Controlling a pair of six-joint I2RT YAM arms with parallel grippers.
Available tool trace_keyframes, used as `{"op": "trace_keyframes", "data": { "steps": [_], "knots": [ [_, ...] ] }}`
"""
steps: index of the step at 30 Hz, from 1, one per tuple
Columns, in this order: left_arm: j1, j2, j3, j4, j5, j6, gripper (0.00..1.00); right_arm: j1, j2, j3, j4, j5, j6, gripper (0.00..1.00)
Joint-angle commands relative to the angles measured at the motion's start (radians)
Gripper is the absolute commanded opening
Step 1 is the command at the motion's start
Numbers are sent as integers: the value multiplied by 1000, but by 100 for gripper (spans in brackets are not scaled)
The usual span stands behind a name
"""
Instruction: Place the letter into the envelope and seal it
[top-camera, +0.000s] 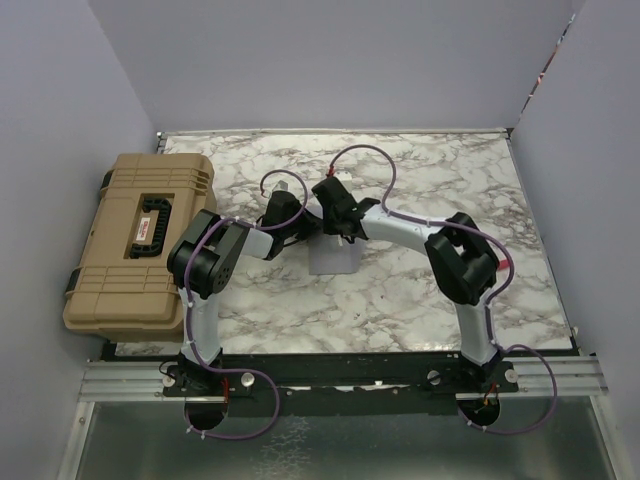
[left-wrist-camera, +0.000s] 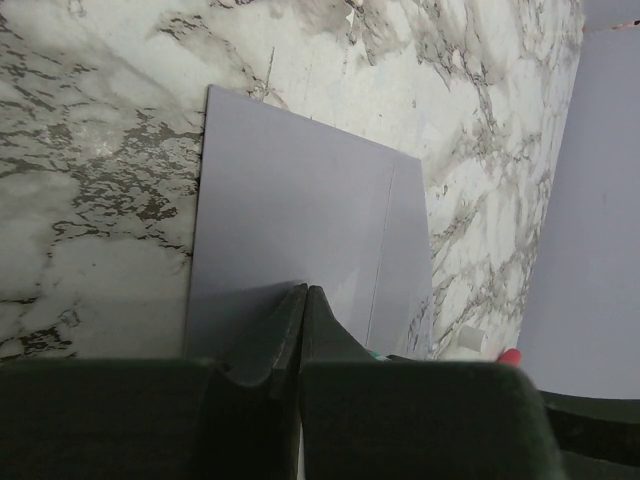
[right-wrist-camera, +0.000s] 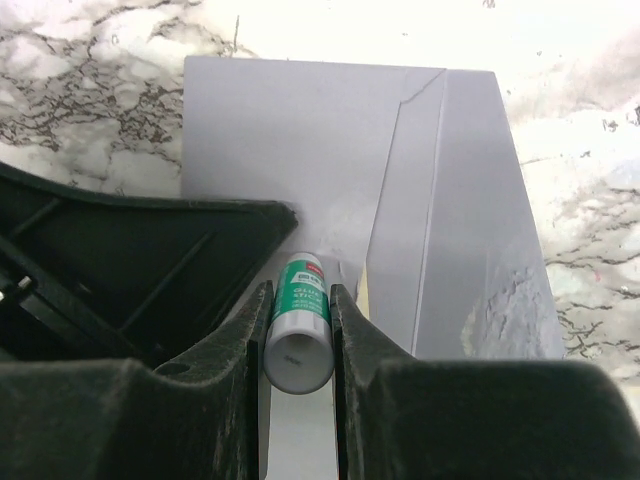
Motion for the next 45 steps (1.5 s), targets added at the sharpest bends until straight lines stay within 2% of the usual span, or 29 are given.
{"op": "trace_keyframes", "data": {
  "steps": [1, 8, 15, 18, 23, 30, 38, 45],
  "knots": [
    [8, 91, -48, -242, -102, 65, 0, 9, -19, -93, -103, -16, -22, 0],
    [8, 93, -50, -241, -111, 57, 0, 41, -93, -195, -127, -58, 0, 0],
    [7, 100, -52, -235, -106, 53, 0, 52, -135, -237, -87, -174, -19, 0],
    [8, 100, -54, -235, -105, 53, 0, 52, -130, -208, -119, -160, -3, 0],
    [8, 92, -57, -236, -105, 58, 0, 46, -68, -138, -166, -52, 15, 0],
    [8, 87, -61, -238, -103, 64, 0, -6, 25, -51, -160, 48, 30, 0],
    [8, 92, -55, -241, -101, 65, 0, -31, 84, 64, -169, 38, -28, 0],
    [8, 103, -47, -239, -103, 65, 0, 5, 18, -5, -167, -43, -12, 0]
  ]
}}
